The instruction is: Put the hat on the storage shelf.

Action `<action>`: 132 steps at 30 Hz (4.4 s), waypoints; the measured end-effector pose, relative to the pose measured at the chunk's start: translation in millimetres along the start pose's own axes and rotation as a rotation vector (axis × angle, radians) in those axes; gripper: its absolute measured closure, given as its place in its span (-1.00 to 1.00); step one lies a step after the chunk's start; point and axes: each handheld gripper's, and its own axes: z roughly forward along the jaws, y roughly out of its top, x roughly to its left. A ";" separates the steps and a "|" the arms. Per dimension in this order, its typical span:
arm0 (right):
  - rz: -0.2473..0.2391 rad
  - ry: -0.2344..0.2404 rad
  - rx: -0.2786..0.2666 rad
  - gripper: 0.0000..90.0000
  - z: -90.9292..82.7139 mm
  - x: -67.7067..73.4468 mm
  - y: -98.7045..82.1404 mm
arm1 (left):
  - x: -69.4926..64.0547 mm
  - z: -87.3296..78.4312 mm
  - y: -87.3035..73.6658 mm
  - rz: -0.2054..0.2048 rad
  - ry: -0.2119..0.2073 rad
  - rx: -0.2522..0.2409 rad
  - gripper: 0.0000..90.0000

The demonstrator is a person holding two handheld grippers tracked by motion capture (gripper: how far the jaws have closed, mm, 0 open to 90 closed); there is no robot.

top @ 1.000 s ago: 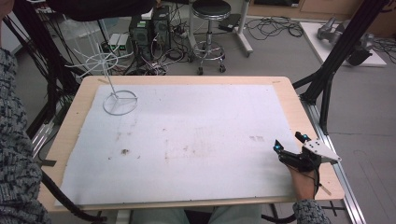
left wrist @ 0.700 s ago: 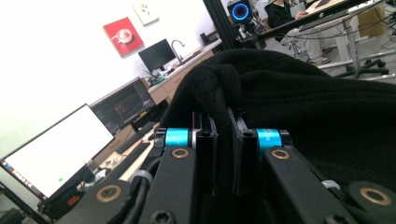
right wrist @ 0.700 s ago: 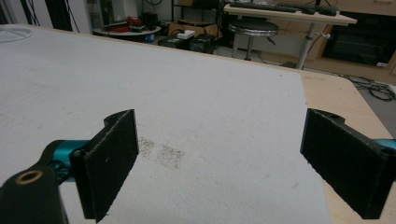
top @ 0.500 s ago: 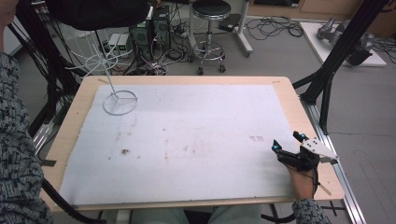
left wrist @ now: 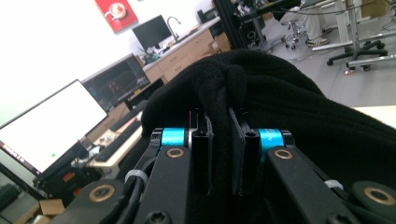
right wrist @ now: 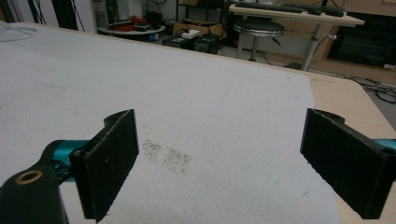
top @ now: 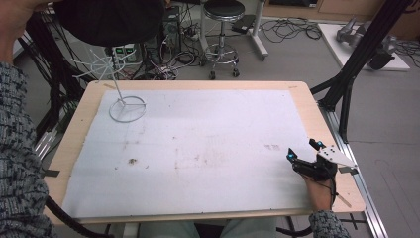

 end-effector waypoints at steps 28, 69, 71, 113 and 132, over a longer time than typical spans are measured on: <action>0.005 0.021 -0.009 -0.77 4.1 2.0 1.8 | -38.7 12.7 -37.3 -0.077 0.083 0.112 0.66; -0.002 0.029 0.008 -0.77 7.6 3.6 1.8 | -79.8 8.6 -110.8 -0.210 0.153 0.009 0.48; 0.002 0.030 0.010 -0.77 7.7 3.9 1.8 | -81.0 8.1 -112.5 -0.204 0.156 0.002 0.45; -0.003 0.032 0.027 -0.77 10.8 4.9 1.4 | -97.7 -17.5 -127.4 -0.129 0.135 -0.029 0.09; -0.005 0.034 0.032 -0.77 11.3 4.7 1.1 | -100.9 -27.3 -129.7 -0.055 0.124 -0.002 0.02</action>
